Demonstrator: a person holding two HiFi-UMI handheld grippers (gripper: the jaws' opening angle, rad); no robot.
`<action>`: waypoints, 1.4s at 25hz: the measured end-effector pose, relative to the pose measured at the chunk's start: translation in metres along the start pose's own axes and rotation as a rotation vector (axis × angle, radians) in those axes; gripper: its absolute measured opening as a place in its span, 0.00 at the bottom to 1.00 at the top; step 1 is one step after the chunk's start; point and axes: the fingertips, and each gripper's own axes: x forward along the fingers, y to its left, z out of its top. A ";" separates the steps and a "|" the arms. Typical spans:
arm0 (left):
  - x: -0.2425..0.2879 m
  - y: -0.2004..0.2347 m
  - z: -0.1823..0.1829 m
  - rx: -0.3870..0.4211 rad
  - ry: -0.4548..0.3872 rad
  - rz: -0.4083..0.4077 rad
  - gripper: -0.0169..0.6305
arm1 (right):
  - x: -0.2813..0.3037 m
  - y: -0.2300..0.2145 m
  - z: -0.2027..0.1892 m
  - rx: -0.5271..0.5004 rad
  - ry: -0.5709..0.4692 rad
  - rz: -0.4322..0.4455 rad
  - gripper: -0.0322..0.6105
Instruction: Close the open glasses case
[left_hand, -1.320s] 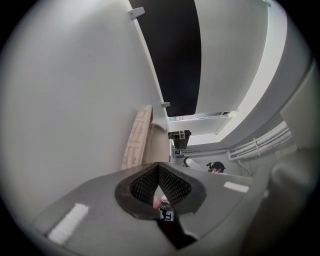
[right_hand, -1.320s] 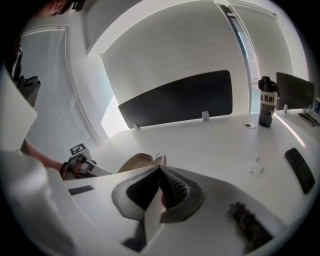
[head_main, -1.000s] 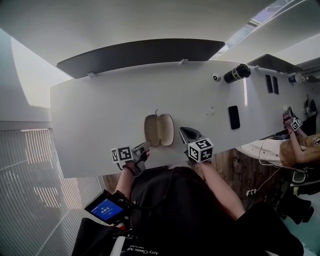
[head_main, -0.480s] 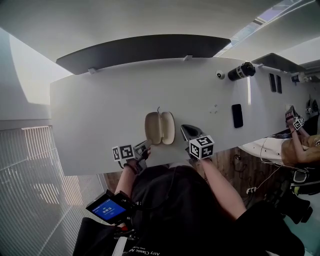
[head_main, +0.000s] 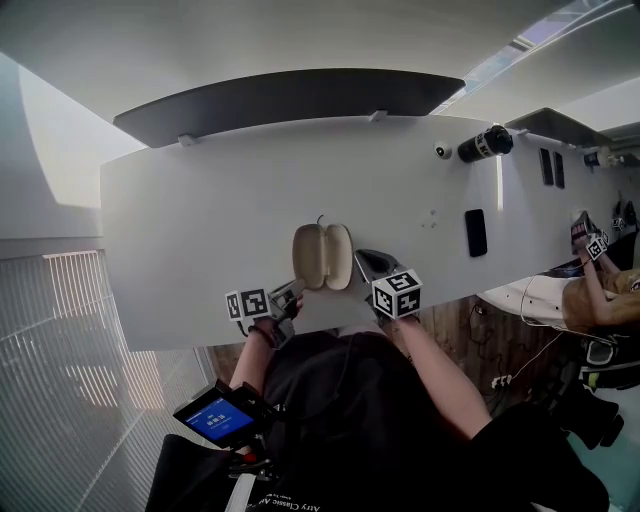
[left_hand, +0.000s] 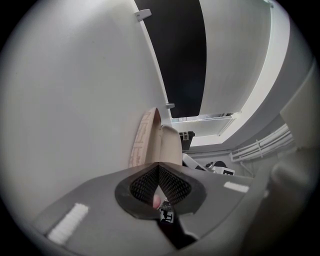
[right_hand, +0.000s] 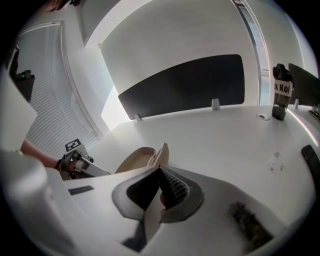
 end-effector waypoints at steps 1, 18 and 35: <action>0.000 0.000 0.000 0.001 0.001 0.000 0.03 | 0.001 0.001 0.000 -0.004 0.002 0.001 0.06; 0.003 -0.002 0.000 0.045 0.036 0.010 0.03 | 0.009 0.043 0.029 -0.118 -0.025 0.082 0.06; -0.005 -0.001 0.006 0.061 0.010 0.021 0.04 | 0.038 0.086 0.034 -0.218 0.011 0.219 0.06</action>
